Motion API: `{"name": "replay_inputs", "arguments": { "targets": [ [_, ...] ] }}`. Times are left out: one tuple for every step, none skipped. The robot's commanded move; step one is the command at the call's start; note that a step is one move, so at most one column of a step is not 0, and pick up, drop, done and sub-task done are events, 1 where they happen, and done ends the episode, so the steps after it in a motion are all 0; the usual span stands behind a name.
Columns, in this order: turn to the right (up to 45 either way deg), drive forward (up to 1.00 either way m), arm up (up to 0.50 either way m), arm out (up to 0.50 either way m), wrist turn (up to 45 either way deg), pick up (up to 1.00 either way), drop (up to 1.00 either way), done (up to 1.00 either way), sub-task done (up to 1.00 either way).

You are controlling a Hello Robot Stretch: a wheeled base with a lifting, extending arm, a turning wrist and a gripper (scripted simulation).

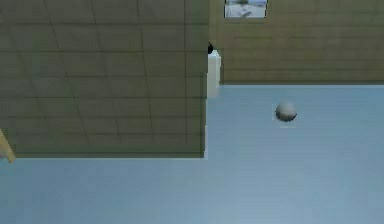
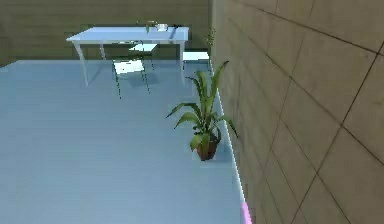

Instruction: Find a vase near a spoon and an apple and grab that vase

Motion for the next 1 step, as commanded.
{"name": "replay_inputs", "arguments": {
  "targets": [
    [-45.0, 0.0, 0.0, 0.0, 0.0, 0.0, 0.0, 0.0, 0.0]
  ]
}}
